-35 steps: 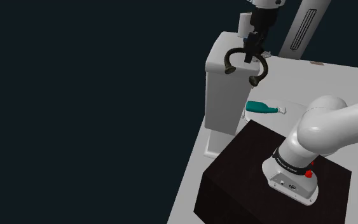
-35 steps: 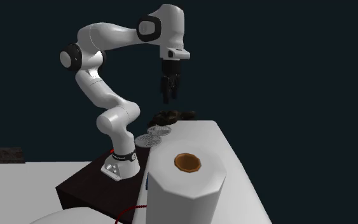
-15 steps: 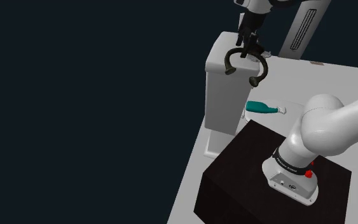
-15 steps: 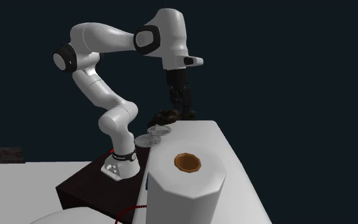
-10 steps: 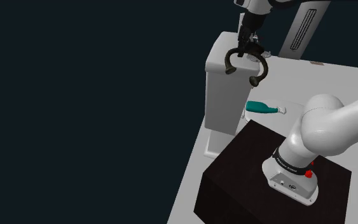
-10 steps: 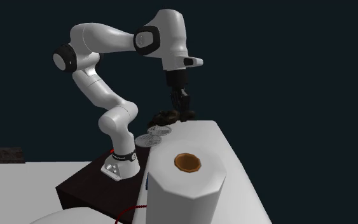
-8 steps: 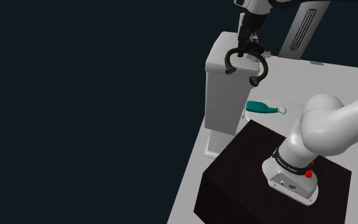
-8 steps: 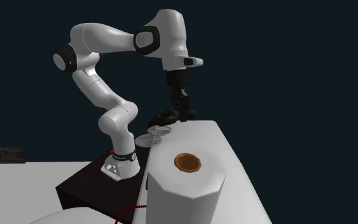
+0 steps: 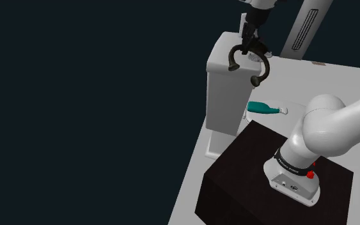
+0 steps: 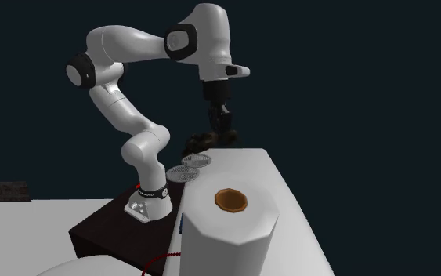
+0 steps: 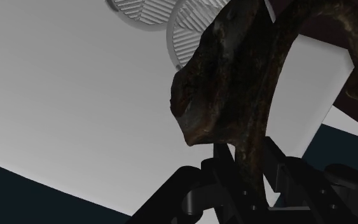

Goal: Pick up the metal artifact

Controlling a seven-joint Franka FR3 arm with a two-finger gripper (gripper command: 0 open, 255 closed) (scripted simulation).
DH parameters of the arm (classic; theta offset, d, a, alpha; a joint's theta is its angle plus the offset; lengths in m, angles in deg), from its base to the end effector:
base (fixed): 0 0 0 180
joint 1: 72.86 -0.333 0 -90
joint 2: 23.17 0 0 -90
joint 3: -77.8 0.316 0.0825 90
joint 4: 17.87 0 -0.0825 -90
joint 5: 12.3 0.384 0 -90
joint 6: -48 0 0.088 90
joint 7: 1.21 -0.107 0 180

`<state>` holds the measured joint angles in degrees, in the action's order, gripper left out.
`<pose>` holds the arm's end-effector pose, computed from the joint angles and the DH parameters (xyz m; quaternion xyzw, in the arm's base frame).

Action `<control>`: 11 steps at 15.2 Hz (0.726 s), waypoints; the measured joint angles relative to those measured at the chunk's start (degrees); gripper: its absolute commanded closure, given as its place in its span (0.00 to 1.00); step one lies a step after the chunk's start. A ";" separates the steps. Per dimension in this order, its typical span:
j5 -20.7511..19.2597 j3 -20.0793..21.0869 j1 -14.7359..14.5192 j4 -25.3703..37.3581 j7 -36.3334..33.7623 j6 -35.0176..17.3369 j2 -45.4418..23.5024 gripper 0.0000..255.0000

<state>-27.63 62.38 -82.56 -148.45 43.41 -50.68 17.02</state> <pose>0.3482 -0.0853 0.6030 0.9270 0.3665 0.0395 0.0685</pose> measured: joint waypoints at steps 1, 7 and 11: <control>0.11 0.15 -0.14 0.70 -0.08 1.20 -0.08 1.00; 0.48 0.33 -1.08 6.79 0.27 4.13 -1.50 1.00; 0.73 0.58 -1.27 10.15 0.63 5.71 -2.14 1.00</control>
